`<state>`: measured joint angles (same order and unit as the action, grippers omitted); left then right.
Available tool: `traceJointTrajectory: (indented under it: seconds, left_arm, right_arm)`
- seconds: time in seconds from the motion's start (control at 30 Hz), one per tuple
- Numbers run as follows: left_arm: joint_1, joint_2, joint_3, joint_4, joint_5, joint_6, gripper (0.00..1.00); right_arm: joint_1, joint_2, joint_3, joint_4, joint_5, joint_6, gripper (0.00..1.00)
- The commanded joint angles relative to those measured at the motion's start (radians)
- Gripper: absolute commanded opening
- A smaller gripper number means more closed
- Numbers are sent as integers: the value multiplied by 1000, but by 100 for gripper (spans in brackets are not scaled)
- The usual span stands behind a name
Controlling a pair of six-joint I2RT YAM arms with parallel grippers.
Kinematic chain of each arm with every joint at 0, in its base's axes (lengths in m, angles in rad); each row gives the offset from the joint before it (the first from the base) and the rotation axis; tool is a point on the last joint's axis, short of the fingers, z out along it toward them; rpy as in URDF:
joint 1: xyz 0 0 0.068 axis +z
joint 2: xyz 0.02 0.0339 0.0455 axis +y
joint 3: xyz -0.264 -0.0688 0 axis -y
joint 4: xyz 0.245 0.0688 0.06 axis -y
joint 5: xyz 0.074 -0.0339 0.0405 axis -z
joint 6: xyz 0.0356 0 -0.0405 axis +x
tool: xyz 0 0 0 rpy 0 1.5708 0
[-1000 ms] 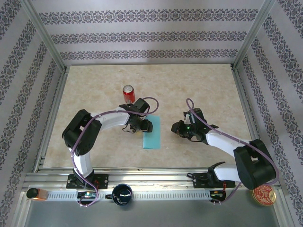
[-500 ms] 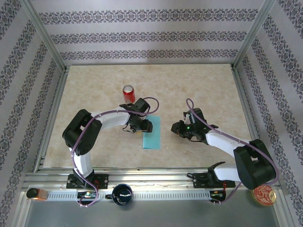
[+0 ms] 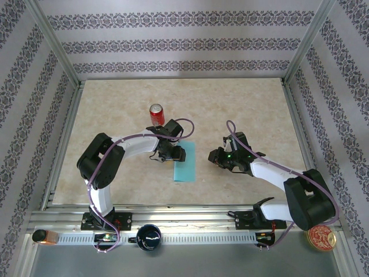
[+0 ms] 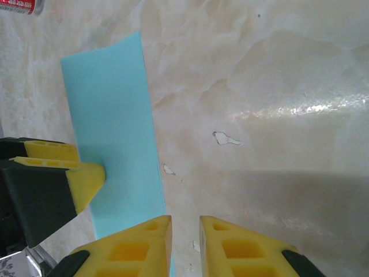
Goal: Fold a paper plane with a square sheet of paper (pick it up from the middle)
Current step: Hold the square sheet of paper at the center of the table.
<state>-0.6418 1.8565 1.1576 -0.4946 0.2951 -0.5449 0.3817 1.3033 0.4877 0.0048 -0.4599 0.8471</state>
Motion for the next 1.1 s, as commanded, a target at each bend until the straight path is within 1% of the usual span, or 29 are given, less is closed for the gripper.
traceJointTrajectory:
  seconds: [0.0, 0.13, 0.4, 0.97, 1.07]
  left_arm:
    - [-7, 40, 24, -19, -37, 28, 51]
    - [-7, 40, 25, -15, -40, 22, 51]
    - [-7, 51, 34, -11, -42, 23, 51]
    - [-7, 56, 36, -18, -60, 43, 51]
    - [-7, 56, 37, -22, -62, 45, 48]
  right_arm:
    - [-4, 14, 1, 20, -11, 2, 22]
    - [4, 31, 7, 31, -37, -3, 23]
    - [29, 55, 25, 27, -35, -11, 23]
    - [33, 52, 28, 21, -25, -9, 23]
    - [33, 52, 29, 21, -25, -8, 23]
